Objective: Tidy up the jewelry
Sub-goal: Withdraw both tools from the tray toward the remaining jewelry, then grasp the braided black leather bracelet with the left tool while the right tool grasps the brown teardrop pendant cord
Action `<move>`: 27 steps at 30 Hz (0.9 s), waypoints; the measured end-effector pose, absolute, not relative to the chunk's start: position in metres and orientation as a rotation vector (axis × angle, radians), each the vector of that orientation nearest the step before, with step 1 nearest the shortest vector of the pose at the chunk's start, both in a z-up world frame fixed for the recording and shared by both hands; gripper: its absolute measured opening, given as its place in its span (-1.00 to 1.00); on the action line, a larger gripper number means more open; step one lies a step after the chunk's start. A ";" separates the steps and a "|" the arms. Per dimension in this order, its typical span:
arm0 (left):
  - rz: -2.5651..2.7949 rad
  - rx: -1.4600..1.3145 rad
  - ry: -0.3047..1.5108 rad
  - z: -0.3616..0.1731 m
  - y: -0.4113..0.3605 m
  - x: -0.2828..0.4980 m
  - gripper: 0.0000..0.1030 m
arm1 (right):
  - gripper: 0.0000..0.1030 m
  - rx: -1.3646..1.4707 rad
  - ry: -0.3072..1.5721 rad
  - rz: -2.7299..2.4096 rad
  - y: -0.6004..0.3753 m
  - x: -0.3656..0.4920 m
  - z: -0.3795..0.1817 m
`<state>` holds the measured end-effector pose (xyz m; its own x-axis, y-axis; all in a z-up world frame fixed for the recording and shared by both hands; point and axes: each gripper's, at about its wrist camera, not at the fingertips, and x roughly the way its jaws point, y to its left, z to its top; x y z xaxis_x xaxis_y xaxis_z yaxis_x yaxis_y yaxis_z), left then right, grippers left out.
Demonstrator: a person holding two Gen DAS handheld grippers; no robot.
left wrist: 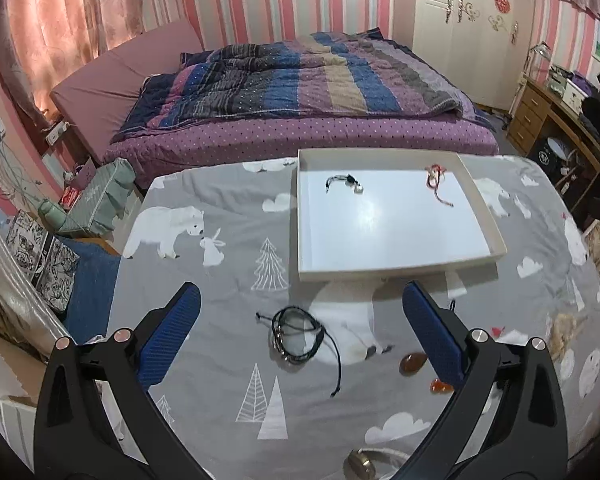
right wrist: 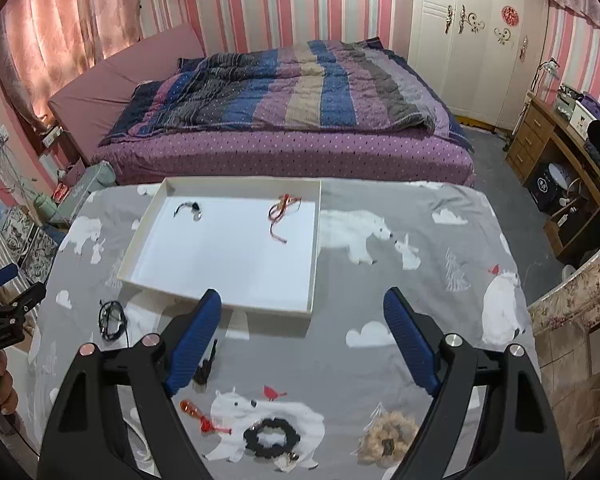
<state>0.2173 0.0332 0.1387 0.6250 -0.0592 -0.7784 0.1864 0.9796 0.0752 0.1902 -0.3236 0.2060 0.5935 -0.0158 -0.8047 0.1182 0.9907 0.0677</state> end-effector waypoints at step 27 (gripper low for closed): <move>-0.079 0.082 1.064 0.002 0.086 0.237 0.94 | 0.62 0.091 1.168 0.021 -0.232 0.195 0.057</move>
<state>0.2370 0.0865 0.0020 0.4832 -0.0250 -0.8751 0.1041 0.9941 0.0290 0.1955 -0.2321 0.0567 0.3922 0.0635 -0.9177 0.0308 0.9961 0.0821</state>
